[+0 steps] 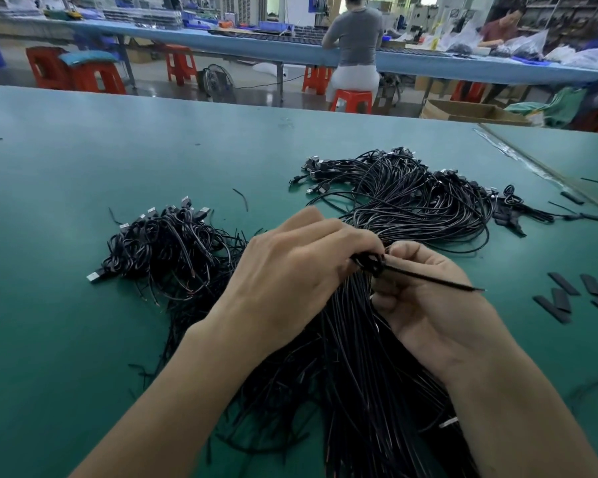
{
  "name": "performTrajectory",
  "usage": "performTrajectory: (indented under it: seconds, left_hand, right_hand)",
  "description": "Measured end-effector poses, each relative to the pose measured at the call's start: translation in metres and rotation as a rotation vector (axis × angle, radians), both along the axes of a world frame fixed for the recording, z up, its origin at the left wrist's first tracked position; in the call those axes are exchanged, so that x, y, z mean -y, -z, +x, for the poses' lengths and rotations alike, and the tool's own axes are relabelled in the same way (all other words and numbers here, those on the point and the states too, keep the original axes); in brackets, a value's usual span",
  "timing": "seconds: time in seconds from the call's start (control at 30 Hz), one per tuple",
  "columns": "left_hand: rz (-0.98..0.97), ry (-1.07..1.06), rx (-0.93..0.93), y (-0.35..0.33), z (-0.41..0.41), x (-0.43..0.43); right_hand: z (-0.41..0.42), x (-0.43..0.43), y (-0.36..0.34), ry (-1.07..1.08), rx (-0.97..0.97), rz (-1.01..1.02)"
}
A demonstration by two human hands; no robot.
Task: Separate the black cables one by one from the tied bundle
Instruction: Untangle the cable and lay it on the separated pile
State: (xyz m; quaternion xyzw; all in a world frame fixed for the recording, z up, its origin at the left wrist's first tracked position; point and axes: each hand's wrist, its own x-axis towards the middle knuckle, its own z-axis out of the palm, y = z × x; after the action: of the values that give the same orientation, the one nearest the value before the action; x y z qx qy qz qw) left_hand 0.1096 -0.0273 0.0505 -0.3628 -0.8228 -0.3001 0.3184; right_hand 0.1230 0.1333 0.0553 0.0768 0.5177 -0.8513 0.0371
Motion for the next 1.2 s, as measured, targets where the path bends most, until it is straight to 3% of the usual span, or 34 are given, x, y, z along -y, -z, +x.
performTrajectory:
  seconds: [0.1, 0.27, 0.4, 0.5, 0.6, 0.7, 0.9, 1.2]
  left_hand:
    - [-0.038, -0.073, -0.106, 0.002, -0.001, 0.003]
    - [0.036, -0.465, -0.170, 0.003, -0.012, 0.024]
    - [0.173, -0.788, 0.160, 0.005, -0.019, 0.049]
    - [0.035, -0.920, 0.475, 0.010, -0.022, 0.062]
    - [-0.233, -0.953, 0.652, 0.006, -0.022, 0.060]
    - [-0.404, -0.997, 0.639, 0.001, -0.022, 0.058]
    - [-0.150, -0.806, 0.386, 0.007, -0.016, 0.035]
    - [-0.043, -0.591, 0.425, 0.014, -0.016, 0.023]
  right_hand:
    - [0.002, 0.000, -0.004, -0.002, -0.104, 0.109]
    - [0.001, -0.003, 0.003, -0.037, -0.038, 0.415]
    - [0.000, -0.011, 0.011, -0.051, -0.151, 0.919]
    - [0.001, -0.012, 0.019, 0.003, -0.211, 1.277]
    - [0.001, -0.006, 0.031, -0.039, -0.166, 1.434]
    - [0.002, 0.003, 0.037, -0.052, -0.168, 1.519]
    - [0.014, 0.025, 0.043, -0.071, -0.275, 1.657]
    - [0.015, 0.029, 0.042, -0.151, -0.247, 1.639]
